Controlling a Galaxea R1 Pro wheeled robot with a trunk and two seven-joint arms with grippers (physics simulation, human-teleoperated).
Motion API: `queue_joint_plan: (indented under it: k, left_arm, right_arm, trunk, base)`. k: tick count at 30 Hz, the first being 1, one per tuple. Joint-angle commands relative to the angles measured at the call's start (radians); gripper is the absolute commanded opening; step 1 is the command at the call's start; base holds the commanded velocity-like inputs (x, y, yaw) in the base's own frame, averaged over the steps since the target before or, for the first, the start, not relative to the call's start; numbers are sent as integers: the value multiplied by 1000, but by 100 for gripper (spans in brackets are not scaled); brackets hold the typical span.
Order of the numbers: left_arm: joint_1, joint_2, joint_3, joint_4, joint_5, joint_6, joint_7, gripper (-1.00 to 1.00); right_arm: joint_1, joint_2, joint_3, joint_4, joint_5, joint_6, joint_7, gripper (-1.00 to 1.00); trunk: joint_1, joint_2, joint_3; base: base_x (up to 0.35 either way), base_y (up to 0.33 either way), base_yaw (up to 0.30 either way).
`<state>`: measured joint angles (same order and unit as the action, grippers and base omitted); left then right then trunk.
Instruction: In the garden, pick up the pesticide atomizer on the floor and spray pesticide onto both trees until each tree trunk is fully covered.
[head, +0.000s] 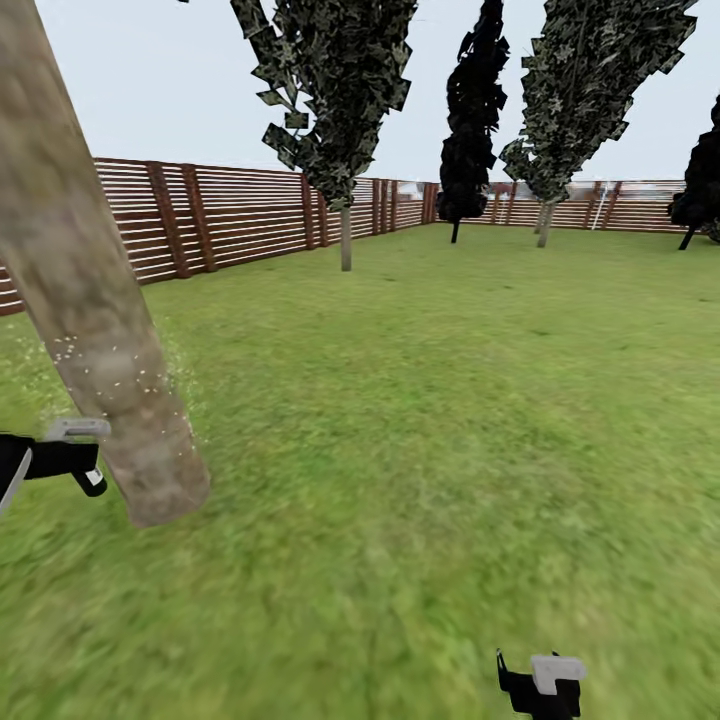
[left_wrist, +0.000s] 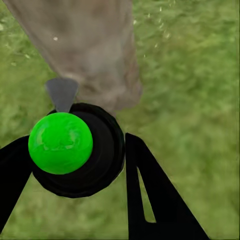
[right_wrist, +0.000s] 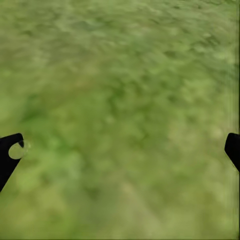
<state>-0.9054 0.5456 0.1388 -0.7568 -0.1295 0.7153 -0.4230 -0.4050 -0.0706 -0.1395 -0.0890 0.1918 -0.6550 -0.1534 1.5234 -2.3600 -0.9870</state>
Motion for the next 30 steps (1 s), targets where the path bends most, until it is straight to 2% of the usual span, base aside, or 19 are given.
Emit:
queue_joint_plan:
  k: [1, 2, 5, 7, 9, 11, 12, 17, 22, 26, 30]
  left_arm:
    - [12, 1, 0, 1, 4, -25, 30, -100]
    - [24, -2, -2, 2, 6, -35, 69, -100]
    - [23, -9, -2, -12, 12, -32, 92, -100]
    - [-17, -12, 0, -21, 16, -26, 94, -100]
    - [-51, -5, 4, -22, 14, -25, 94, -100]
    - [-48, 1, 36, -12, 7, -30, 93, -100]
    - [-44, 1, 38, -9, 6, -34, 93, -100]
    - [-11, -11, 38, -6, 13, -39, 96, -100]
    - [-9, -10, 39, 64, 5, -46, 98, -100]
    - [-9, -10, 38, 127, 5, -120, 99, -100]
    - [-9, -10, 38, 139, 5, -126, 99, -100]
  right_arm:
    - [0, 0, 0, 0, 0, 0, 0, 100]
    - [0, 0, 0, 0, 0, 0, 0, 100]
    - [0, 0, 0, 0, 0, 0, 0, 100]
    - [0, 0, 0, 0, 0, 0, 0, 100]
    - [0, 0, 0, 0, -1, 0, 0, 100]
    - [0, 0, 0, 0, -1, 0, 0, 100]
    - [0, 0, 0, 0, -1, 0, 0, 100]
    - [0, 1, 0, 0, -1, 0, 0, 100]
    - [0, 1, 0, 0, -1, 0, 0, 100]
    - [0, 1, 0, 0, 0, 0, 0, 100]
    - [0, 0, 0, 0, 0, 0, 0, 100]
  trunk:
    - [0, 0, 0]
    - [0, 0, 0]
    - [0, 0, 0]
    - [0, 0, 0]
    - [0, 0, 0]
    - [0, 0, 0]
    - [0, 0, 0]
    - [0, 0, 0]
    - [0, 0, 0]
    - [0, 0, 0]
    - [0, 0, 0]
  base:
    - [143, -157, 0]
    - [51, -54, 0]
    - [15, -16, 0]
    - [1, -1, 0]
    - [0, 0, 0]
    - [0, 0, 101]
    - [0, 0, 237]
    - [0, 0, 230]
    - [0, -45, 20]
    - [45, -249, 0]
    - [74, -270, 10]
